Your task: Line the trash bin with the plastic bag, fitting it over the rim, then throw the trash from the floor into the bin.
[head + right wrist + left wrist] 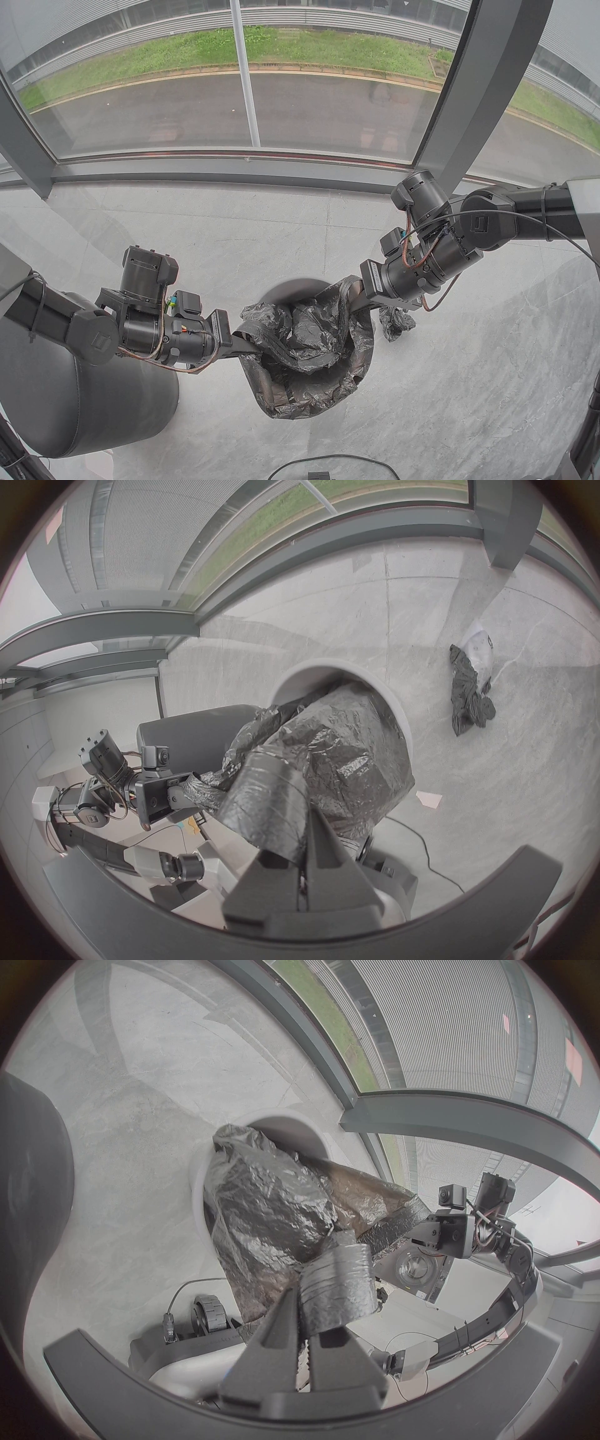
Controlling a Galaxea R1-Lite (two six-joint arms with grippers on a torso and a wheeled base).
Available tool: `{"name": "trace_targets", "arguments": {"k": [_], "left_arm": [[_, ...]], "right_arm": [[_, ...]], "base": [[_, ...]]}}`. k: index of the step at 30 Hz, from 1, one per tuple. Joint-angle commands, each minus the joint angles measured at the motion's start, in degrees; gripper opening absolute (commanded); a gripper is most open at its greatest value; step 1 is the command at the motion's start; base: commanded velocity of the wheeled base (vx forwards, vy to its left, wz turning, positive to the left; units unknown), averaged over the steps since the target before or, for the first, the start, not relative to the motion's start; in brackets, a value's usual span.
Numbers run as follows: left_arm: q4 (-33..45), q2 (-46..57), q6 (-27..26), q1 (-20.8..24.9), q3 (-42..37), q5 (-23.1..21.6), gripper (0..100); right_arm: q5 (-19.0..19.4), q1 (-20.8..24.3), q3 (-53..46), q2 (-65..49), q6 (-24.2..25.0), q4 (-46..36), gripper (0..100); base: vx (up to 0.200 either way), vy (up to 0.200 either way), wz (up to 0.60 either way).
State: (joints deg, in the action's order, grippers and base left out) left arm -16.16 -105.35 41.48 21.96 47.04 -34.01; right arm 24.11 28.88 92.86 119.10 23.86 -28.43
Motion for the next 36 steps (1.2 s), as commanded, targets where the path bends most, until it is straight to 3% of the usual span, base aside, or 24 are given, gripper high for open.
{"name": "trace_targets", "arguments": {"k": [1, 10, 16, 24, 27, 36], "left_arm": [[0.0, -2.5, 0.1, -1.5, 2.4, 0.0, 0], [0.0, -3.3, 0.1, -2.7, 3.7, 0.1, 0], [0.0, -5.0, 0.1, -2.7, 3.1, 0.0, 0], [0.0, -5.7, -0.2, -1.8, 3.1, 0.1, 0], [-0.1, -5.8, -0.2, -1.6, 3.1, 0.1, 0], [0.0, -5.3, -0.2, -1.6, 3.0, 0.1, 0]], "right_arm": [[-0.6, -1.2, 0.3, 2.0, 0.0, 2.3, 0], [-2.6, -0.8, -2.9, 1.6, 0.2, 4.8, 0], [-3.4, -0.5, -15.1, 1.0, 2.4, 18.0, 0], [-5.8, -0.4, -23.2, 1.4, 2.8, 27.7, 0], [-6.9, 0.2, -27.3, 1.7, 4.6, 36.3, 0], [-8.7, 0.6, -30.0, 1.0, 4.5, 39.9, 0]], "base": [[0.000, 0.000, 0.00], [0.000, 0.000, 0.00], [0.000, 0.000, 0.00], [0.000, 0.000, 0.00], [0.000, 0.000, 0.00], [0.000, 0.000, 0.00]]}}
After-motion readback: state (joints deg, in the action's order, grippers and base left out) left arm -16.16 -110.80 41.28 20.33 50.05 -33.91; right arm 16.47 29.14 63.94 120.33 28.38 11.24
